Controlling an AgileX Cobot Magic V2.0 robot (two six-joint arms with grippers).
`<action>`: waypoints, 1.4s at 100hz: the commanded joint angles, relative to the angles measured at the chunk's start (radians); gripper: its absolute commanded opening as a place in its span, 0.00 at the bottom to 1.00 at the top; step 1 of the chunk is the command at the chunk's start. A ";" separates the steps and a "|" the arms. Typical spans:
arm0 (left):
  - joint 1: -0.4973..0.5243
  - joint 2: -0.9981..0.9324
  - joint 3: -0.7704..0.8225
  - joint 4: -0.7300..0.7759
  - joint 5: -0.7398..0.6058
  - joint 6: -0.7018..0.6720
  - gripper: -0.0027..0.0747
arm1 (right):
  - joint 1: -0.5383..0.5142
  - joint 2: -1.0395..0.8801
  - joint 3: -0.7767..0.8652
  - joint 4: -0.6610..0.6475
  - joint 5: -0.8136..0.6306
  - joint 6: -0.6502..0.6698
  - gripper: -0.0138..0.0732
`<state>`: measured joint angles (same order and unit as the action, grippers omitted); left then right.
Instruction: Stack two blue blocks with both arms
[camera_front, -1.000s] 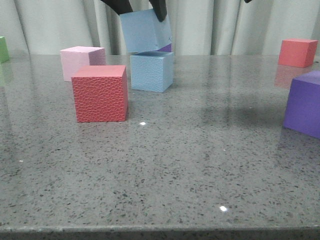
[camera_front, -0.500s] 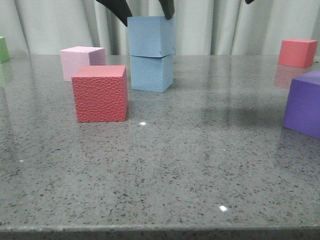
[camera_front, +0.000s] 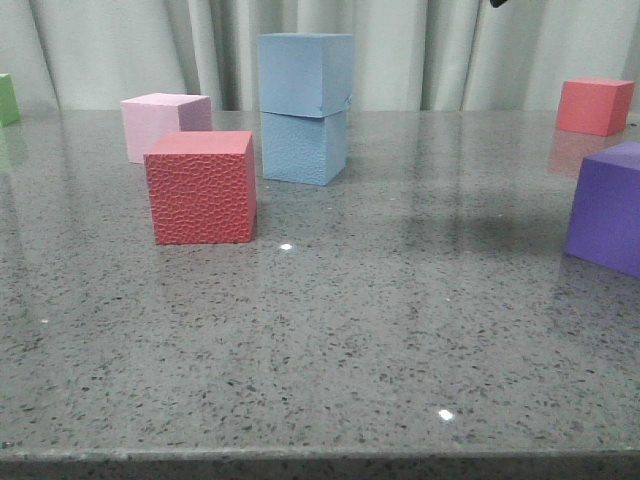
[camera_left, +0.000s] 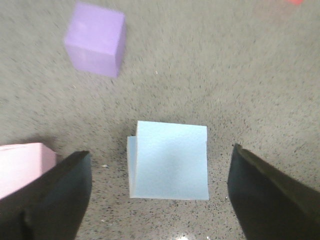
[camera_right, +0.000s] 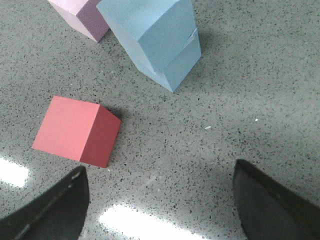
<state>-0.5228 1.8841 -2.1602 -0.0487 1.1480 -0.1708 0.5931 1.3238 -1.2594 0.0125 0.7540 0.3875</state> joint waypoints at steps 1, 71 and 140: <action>-0.010 -0.119 -0.008 0.024 -0.047 -0.008 0.65 | -0.001 -0.057 -0.005 -0.021 -0.092 -0.010 0.84; -0.010 -0.837 0.869 0.085 -0.549 -0.013 0.53 | -0.001 -0.556 0.371 -0.126 -0.240 -0.010 0.84; -0.010 -1.450 1.561 0.067 -0.811 -0.020 0.01 | -0.001 -0.936 0.567 -0.212 -0.246 -0.011 0.02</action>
<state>-0.5241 0.4843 -0.6131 0.0283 0.4284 -0.1842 0.5931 0.3948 -0.6760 -0.1769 0.5672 0.3853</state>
